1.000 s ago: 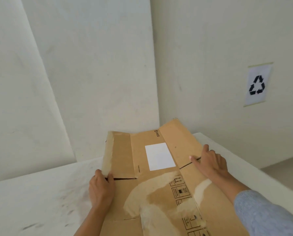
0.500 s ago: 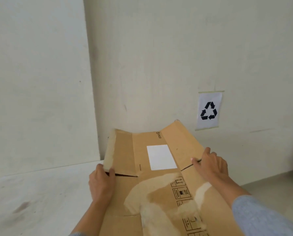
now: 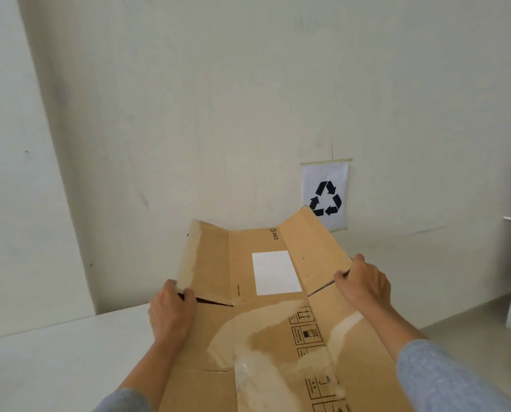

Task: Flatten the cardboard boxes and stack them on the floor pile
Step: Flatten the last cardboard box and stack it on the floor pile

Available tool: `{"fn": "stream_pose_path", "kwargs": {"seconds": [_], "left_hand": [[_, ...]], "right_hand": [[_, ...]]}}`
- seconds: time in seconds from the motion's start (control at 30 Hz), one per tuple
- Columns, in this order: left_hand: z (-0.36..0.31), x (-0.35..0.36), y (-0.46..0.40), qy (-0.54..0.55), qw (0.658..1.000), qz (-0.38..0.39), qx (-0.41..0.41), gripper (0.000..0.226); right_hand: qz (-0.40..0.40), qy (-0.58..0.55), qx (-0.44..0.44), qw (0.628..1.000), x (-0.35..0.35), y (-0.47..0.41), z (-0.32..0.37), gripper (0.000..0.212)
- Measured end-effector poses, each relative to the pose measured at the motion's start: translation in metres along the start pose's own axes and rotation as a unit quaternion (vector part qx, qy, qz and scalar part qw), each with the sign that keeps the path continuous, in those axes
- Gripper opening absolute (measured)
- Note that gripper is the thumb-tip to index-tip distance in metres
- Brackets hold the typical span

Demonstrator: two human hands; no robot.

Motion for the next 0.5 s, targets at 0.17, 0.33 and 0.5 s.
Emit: {"fn": "stream_pose_path", "kwargs": {"seconds": [0.17, 0.33, 0.5], "left_hand": [[-0.051, 0.045, 0.007, 0.014, 1.000, -0.001, -0.018, 0.034], [-0.111, 0.087, 0.042, 0.026, 0.997, -0.014, -0.070, 0.020], [-0.156, 0.130, 0.087, 0.000, 0.992, -0.017, -0.124, 0.040]], "right_hand": [[0.019, -0.046, 0.022, 0.999, 0.006, -0.057, -0.050, 0.022], [0.068, -0.065, 0.026, 0.995, 0.001, -0.124, -0.103, 0.021], [0.156, -0.149, 0.087, 0.973, 0.012, -0.171, -0.170, 0.025]]}}
Point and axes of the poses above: each hand's wrist, its own y-axis away from the middle knuckle, its own x-axis out of the palm, z = x × y, the point moved 6 cm from there along -y, towards the middle knuckle, and after that the axes turned 15 degrees about -y, right-handed, at the moved point
